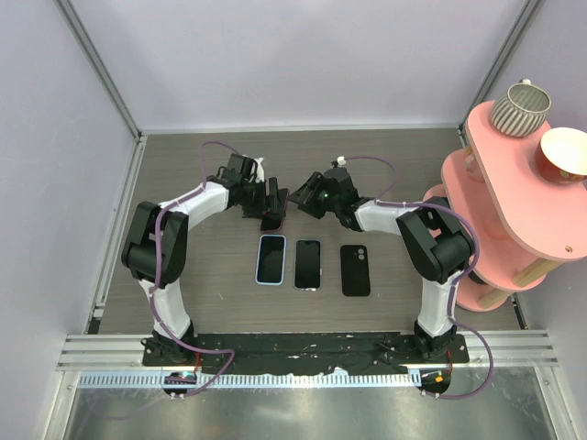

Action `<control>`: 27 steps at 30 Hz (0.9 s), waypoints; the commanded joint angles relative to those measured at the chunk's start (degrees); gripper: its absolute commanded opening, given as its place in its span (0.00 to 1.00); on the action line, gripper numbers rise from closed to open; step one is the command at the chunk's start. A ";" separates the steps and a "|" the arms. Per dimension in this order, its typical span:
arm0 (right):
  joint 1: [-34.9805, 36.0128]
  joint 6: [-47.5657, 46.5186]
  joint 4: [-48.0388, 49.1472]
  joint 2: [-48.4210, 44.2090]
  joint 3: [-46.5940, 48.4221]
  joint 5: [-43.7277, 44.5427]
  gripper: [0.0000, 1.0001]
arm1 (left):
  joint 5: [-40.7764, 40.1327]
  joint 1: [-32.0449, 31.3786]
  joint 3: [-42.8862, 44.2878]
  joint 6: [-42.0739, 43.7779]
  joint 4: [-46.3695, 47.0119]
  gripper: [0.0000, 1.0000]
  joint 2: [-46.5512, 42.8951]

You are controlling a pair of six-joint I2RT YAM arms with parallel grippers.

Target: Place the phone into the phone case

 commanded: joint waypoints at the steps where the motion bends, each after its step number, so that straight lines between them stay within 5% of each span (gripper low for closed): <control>1: 0.02 1.86 5.68 1.84 3.52 -3.43 0.54 | 4.09 -0.65 -0.24 -1.80 5.66 0.40 -4.52; 8: 0.46 2.65 7.88 3.59 2.38 -4.67 0.42 | 4.53 -1.09 -0.33 -1.97 6.37 0.40 -4.52; 16: 0.55 2.65 10.34 3.25 1.07 -7.22 0.05 | 5.40 -1.97 -1.74 -3.29 7.51 0.41 -5.48; 21: -0.15 -0.85 7.10 -1.22 -1.22 -6.87 0.01 | 5.76 -1.88 -3.93 -4.78 8.03 0.76 -8.03; 27: -4.09 -9.64 -2.31 -11.24 -5.08 -8.01 0.01 | 13.30 -2.14 -5.43 -5.84 8.12 1.00 -12.24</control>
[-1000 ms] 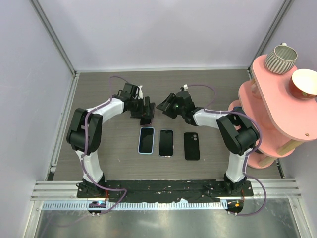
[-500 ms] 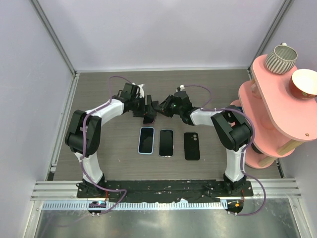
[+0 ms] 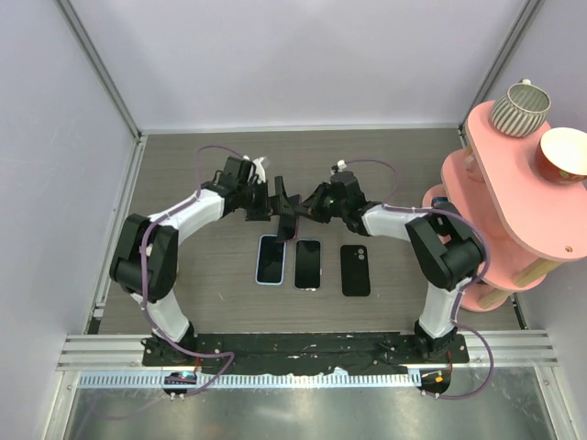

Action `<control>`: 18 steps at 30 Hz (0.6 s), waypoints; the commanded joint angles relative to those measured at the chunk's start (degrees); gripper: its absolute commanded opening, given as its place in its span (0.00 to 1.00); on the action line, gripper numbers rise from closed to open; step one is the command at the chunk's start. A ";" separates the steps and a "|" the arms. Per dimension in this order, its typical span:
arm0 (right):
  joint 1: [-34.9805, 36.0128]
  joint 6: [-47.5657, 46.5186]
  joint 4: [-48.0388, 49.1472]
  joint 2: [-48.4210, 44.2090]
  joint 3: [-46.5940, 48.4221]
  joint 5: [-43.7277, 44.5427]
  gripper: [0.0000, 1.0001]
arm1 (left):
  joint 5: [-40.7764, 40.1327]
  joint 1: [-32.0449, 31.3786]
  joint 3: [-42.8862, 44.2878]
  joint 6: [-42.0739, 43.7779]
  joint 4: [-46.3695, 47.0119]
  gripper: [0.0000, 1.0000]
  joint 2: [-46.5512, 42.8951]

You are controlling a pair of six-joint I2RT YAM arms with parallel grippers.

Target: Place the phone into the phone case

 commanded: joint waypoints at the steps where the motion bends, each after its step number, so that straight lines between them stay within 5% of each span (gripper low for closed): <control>1: -3.82 -8.57 -4.61 -10.94 -2.49 -0.56 0.01 | 8.35 -0.68 -0.31 -1.51 4.12 1.00 -6.46; 12: -8.39 -30.55 -42.30 -36.42 -4.60 10.25 0.01 | 3.80 -3.93 -4.97 0.51 -0.88 1.00 -19.03; 18: -9.01 -35.66 -53.39 -40.22 -6.01 10.88 0.01 | 2.12 -3.93 -6.64 -1.86 -1.15 1.00 -21.76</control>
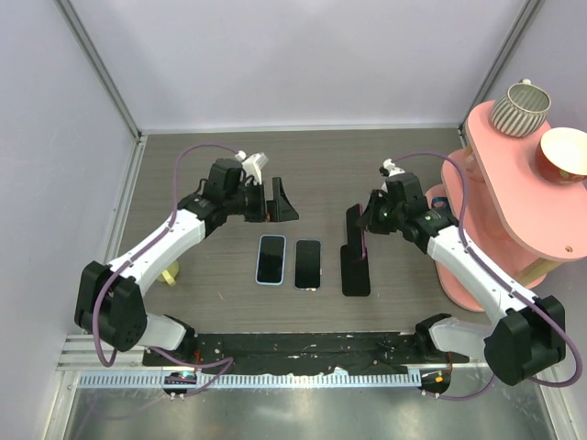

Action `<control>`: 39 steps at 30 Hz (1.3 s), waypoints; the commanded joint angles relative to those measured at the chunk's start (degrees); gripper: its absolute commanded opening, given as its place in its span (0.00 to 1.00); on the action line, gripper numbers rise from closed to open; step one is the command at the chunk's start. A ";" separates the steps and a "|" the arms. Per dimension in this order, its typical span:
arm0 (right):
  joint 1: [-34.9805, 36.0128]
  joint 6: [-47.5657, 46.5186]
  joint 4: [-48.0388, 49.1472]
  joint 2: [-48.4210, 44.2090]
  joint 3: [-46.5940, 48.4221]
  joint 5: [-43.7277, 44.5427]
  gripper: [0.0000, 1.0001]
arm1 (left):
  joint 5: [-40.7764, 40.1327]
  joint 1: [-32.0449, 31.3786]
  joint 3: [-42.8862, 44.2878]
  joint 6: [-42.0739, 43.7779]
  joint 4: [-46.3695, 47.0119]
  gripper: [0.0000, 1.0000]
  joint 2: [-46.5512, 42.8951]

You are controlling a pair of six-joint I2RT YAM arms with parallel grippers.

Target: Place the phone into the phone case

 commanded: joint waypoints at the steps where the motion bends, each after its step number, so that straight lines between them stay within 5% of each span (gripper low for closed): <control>1: -0.31 -6.17 -10.07 -0.80 -1.11 0.69 0.01 | -1.90 0.18 -1.38 -1.12 -0.17 1.00 -1.56; 11: -0.31 -3.90 -8.85 -1.58 -7.26 -4.59 0.01 | -5.60 -2.64 -3.22 -0.07 -2.27 0.98 -3.14; 22: -0.31 3.13 3.27 -2.37 -16.14 -8.10 0.01 | -5.42 -2.90 -3.49 -0.33 -1.92 0.97 -3.85; 39: -0.31 5.60 3.37 -5.62 -14.56 -5.47 0.01 | -5.69 -7.47 -3.49 -3.05 -0.52 0.92 -0.60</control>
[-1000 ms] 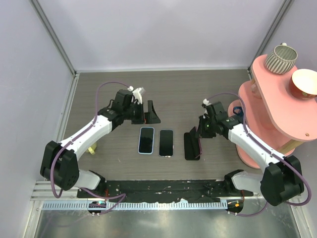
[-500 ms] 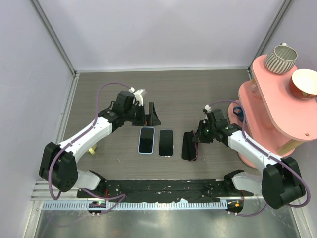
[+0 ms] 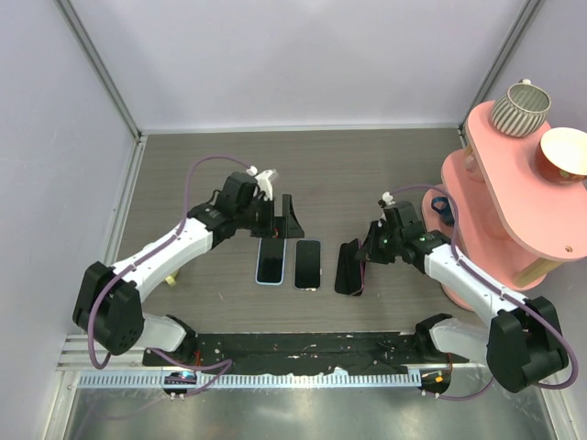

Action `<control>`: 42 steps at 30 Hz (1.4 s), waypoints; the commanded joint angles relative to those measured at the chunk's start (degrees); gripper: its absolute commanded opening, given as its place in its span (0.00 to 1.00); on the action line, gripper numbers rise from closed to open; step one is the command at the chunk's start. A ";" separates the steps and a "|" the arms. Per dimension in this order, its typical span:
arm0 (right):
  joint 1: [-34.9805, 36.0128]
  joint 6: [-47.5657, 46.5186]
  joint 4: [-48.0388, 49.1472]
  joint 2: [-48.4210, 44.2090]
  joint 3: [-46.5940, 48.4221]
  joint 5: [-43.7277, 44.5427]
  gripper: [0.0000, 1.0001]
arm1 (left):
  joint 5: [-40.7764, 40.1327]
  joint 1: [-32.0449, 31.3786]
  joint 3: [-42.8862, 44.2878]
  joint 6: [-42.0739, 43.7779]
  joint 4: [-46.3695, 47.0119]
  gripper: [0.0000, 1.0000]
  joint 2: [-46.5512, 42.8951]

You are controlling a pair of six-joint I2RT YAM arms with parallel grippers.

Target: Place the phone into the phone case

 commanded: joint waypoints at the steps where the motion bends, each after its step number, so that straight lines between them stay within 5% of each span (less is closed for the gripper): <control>1: 0.08 1.88 2.63 -2.94 1.13 0.83 0.01 | -0.14 -2.33 0.14 -1.35 2.04 0.92 1.57; 10: -0.09 3.73 4.29 -2.94 -0.62 1.79 0.01 | -1.01 -8.22 1.19 -2.75 4.67 0.71 7.62; 15: -0.01 5.84 8.32 -4.25 -3.60 2.50 0.01 | -1.72 -11.38 2.42 -3.90 5.82 0.27 11.41; 20: 0.08 8.91 13.51 -4.96 -7.21 1.97 0.01 | -3.29 -15.60 4.71 -4.69 7.23 0.05 16.41; 31: -0.18 10.15 15.90 -4.87 -11.35 2.32 0.01 | -9.01 -21.40 6.55 -7.50 6.53 0.00 24.51; 42: -2.73 6.37 15.37 -2.50 -11.79 0.74 0.01 | -15.94 -22.29 8.30 -6.10 0.56 0.00 23.10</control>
